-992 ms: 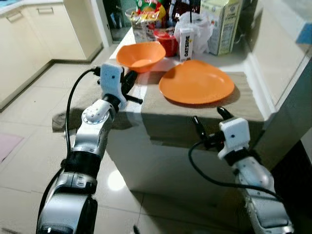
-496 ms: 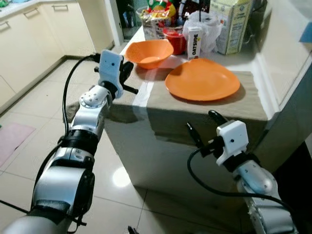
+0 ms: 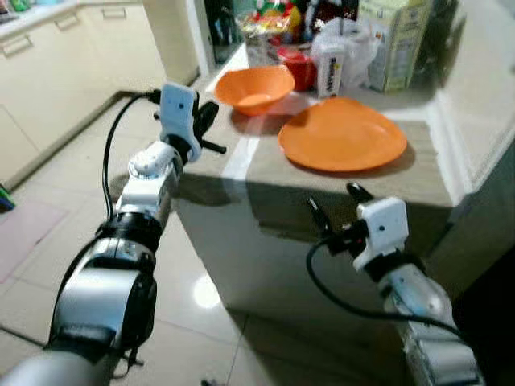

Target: Setting the table

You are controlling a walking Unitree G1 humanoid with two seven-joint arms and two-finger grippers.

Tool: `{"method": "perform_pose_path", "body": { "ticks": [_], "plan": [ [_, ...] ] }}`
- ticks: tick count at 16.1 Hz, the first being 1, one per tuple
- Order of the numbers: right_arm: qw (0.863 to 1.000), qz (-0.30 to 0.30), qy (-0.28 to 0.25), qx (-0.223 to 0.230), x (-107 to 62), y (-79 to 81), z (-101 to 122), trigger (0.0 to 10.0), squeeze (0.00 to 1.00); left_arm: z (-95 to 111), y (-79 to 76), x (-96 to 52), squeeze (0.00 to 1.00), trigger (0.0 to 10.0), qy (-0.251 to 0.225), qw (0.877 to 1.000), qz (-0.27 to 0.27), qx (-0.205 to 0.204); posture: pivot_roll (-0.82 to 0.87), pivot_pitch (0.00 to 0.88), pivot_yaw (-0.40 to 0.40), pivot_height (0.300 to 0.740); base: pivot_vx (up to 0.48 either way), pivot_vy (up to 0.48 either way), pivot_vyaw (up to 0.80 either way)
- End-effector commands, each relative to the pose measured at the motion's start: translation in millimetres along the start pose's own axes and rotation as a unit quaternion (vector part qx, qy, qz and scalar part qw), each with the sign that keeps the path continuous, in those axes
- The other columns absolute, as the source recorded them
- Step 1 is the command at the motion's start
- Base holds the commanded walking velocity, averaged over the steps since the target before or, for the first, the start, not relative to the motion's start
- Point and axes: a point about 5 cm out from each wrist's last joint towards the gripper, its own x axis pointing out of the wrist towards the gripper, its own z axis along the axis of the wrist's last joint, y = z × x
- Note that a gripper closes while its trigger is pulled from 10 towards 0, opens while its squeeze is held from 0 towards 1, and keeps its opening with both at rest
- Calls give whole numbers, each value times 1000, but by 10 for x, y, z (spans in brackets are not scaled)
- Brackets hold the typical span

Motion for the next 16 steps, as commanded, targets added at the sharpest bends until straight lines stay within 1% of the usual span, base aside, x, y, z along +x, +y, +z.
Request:
{"method": "perform_pose_path", "body": {
  "ticks": [1,4,5,6,7,8,10,11,14,16],
  "plan": [
    [1000,-5,0,3,-10,-21,11,10000,0,21,44,-4,0,0,-5,1000,9,-4,-226,6,117,740,0,0,-569],
    [1000,-5,5,1,3,-14,-11,10000,0,5,65,-21,0,0,-5,1000,11,4,-220,10,111,740,0,0,-563],
    [1000,-3,6,-2,2,-12,-17,10000,0,2,71,-22,0,0,-6,1000,14,0,-219,12,108,740,0,0,-563],
    [1000,-9,3,-18,9,-23,-11,10000,0,-1,110,-34,0,431,-5,1000,19,3,-215,12,105,736,0,0,0],
    [1000,-9,2,-19,17,-27,-1,10000,0,-4,126,-38,0,706,-4,1000,22,6,-215,14,102,736,0,0,0],
    [1000,-9,-1,-21,23,-27,12,10000,0,-5,141,-42,0,39,-2,1000,22,8,-215,14,102,736,0,0,0],
    [1000,-6,-6,-21,26,-18,37,10000,0,6,160,-37,0,0,2,1000,10,19,-216,17,100,736,0,0,0],
    [1000,-5,-8,-21,23,-13,45,10000,0,-5,163,-16,0,0,27,999,-7,38,-220,17,103,736,0,0,0],
    [1000,-11,-16,-20,32,-10,66,10000,0,-22,149,15,0,0,60,995,-20,75,-238,3,125,736,0,0,0],
    [999,-19,-22,-22,43,17,65,10000,0,18,123,40,0,0,47,996,-21,69,-247,0,137,736,0,0,0]
  ]
}}
